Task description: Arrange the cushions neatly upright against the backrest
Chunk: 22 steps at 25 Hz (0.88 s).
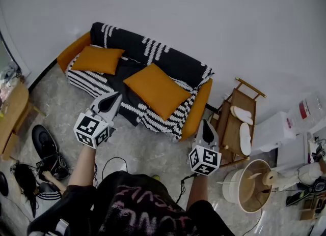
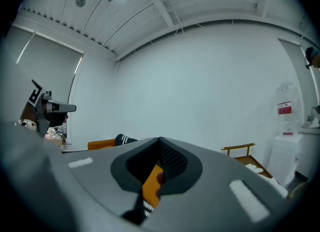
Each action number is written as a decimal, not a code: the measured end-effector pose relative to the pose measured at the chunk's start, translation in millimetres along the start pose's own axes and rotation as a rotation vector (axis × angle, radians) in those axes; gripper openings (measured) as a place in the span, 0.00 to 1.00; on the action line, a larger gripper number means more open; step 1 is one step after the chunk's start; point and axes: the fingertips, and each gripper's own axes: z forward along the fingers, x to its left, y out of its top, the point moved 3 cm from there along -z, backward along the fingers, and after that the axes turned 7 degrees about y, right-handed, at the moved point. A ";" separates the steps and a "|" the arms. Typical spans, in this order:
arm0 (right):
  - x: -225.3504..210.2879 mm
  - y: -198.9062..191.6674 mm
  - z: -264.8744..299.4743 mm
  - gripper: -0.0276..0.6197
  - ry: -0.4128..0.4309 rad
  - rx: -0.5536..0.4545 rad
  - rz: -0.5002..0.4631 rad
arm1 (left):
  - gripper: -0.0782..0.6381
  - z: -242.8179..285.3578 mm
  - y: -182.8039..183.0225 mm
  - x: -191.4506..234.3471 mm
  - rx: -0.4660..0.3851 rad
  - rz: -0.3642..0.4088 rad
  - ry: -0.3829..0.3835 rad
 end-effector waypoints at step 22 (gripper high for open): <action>58.2 -11.8 23.2 0.06 -0.019 0.036 -0.013 | 0.11 -22.0 -25.6 50.0 0.021 -0.032 -0.032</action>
